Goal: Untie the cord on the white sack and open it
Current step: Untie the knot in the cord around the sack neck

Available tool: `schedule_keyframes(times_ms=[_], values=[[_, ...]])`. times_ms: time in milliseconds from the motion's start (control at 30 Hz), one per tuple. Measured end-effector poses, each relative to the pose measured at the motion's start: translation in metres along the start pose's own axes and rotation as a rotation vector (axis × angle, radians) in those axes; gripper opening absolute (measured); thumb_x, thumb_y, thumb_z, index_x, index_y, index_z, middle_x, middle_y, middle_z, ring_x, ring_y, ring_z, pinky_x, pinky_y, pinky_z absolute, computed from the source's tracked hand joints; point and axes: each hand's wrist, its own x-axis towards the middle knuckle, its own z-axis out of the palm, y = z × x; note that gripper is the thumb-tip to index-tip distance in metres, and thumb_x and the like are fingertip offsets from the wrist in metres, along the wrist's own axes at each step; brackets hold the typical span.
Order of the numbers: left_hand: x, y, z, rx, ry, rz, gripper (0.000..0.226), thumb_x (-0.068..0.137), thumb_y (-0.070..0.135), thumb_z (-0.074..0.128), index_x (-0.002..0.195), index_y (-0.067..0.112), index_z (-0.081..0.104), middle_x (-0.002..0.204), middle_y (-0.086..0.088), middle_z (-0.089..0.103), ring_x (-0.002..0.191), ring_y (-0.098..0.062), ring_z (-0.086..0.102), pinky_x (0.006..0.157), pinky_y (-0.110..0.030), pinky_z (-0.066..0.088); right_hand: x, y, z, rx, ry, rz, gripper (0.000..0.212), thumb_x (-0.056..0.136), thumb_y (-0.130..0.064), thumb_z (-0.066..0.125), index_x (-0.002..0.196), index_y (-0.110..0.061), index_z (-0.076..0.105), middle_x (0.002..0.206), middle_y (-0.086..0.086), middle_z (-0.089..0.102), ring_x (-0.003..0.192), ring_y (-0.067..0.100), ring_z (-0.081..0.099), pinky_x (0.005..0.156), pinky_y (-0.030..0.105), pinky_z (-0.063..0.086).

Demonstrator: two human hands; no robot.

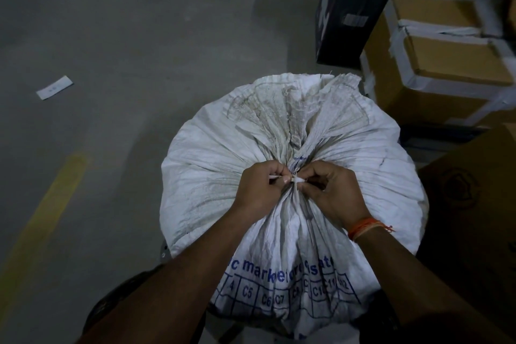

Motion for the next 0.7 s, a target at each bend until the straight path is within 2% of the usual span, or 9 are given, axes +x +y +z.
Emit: schedule_keyframes(times_ms=[100,200,267,367,433,533,700], values=[[0.002,-0.002,-0.004,-0.032,-0.025,0.004,0.007,0.09,0.016,0.072,0.086,0.019,0.077,0.084,0.008,0.077,0.083,-0.007,0.072,0.077,-0.023,0.054,0.0,-0.001,-0.002,0.023,-0.006,-0.006,0.017,0.077,0.0,0.085,0.086,-0.013,0.077,0.086,-0.008,0.075,0.083,0.003,0.072,0.08,0.022,0.06],[0.003,-0.005,-0.009,-0.038,-0.048,0.006,0.007,0.09,0.017,0.075,0.087,0.021,0.079,0.083,0.006,0.079,0.083,-0.005,0.073,0.076,-0.014,0.052,0.0,-0.002,-0.002,0.047,-0.003,-0.001,0.025,0.076,0.0,0.085,0.085,-0.02,0.075,0.083,-0.015,0.074,0.082,0.001,0.072,0.078,0.018,0.058],[0.003,-0.004,-0.009,-0.025,-0.039,0.012,0.008,0.089,0.017,0.075,0.086,0.023,0.079,0.083,0.007,0.079,0.083,-0.005,0.073,0.076,-0.014,0.052,0.0,-0.003,-0.001,0.05,-0.003,-0.003,0.027,0.076,0.001,0.085,0.085,-0.021,0.074,0.083,-0.015,0.074,0.082,-0.001,0.071,0.078,0.015,0.056],[0.0,-0.002,-0.004,-0.022,-0.001,-0.003,0.013,0.089,0.015,0.075,0.081,0.026,0.077,0.08,0.01,0.077,0.077,0.0,0.07,0.07,-0.008,0.048,-0.001,-0.003,0.001,0.037,0.003,-0.012,0.027,0.075,0.002,0.085,0.084,-0.021,0.074,0.084,-0.013,0.073,0.081,-0.002,0.071,0.077,0.011,0.055],[-0.002,-0.001,0.0,-0.026,0.03,-0.012,0.018,0.088,0.015,0.076,0.078,0.029,0.075,0.078,0.012,0.075,0.073,0.004,0.067,0.067,-0.004,0.044,-0.002,-0.001,0.002,0.033,0.009,-0.01,0.022,0.076,0.0,0.085,0.084,-0.018,0.075,0.084,-0.008,0.075,0.081,0.002,0.072,0.078,0.016,0.057],[-0.004,-0.001,0.005,-0.044,0.067,-0.018,0.016,0.089,0.014,0.076,0.079,0.027,0.076,0.083,0.01,0.078,0.078,0.001,0.07,0.069,-0.005,0.047,-0.002,0.003,0.003,0.022,0.021,0.003,0.017,0.076,-0.002,0.086,0.086,-0.012,0.077,0.086,-0.004,0.076,0.082,0.006,0.073,0.078,0.021,0.059],[-0.006,-0.002,0.01,-0.047,0.107,-0.023,0.012,0.088,0.014,0.075,0.082,0.024,0.079,0.078,0.013,0.076,0.077,0.0,0.071,0.069,-0.01,0.051,-0.005,0.001,0.006,0.031,0.044,0.004,0.026,0.075,0.002,0.084,0.086,-0.019,0.075,0.085,-0.013,0.072,0.085,0.005,0.071,0.078,0.015,0.057]])
